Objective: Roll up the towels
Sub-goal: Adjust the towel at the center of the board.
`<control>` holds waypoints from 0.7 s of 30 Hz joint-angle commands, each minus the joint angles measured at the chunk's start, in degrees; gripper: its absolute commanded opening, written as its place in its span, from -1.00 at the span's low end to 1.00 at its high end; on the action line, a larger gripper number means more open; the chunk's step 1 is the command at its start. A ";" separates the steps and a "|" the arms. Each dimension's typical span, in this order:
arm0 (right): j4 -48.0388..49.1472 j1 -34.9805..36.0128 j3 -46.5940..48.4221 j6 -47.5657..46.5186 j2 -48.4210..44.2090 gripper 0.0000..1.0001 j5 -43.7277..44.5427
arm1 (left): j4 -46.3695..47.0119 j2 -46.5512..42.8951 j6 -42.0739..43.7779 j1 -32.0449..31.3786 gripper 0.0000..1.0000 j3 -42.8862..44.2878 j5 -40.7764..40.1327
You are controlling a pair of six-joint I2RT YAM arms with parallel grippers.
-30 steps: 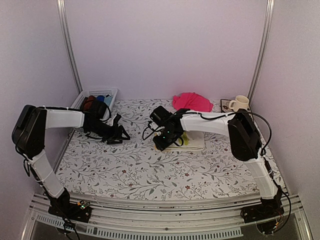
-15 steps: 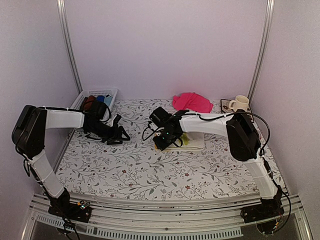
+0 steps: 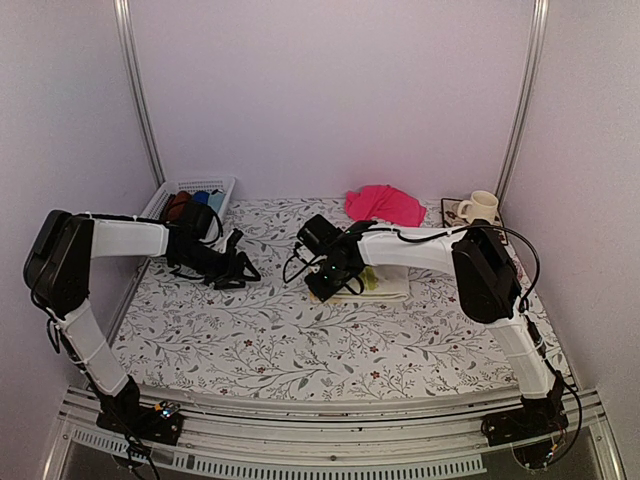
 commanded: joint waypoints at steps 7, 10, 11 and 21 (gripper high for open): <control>0.30 0.35 -0.09 -0.46 -0.53 -0.96 1.26 | 1.35 1.41 0.38 0.61 0.16 0.78 1.35; 0.44 0.34 -0.11 -0.58 -1.47 -0.97 1.36 | 1.51 1.72 0.25 0.56 0.16 1.08 1.52; 0.37 0.32 -0.10 -0.60 -1.88 -0.97 1.35 | 1.51 1.83 0.27 0.61 0.16 1.16 1.57; -0.01 0.38 -1.18 -0.76 -5.87 -0.97 0.26 | 1.68 2.19 0.12 0.62 0.16 1.10 1.57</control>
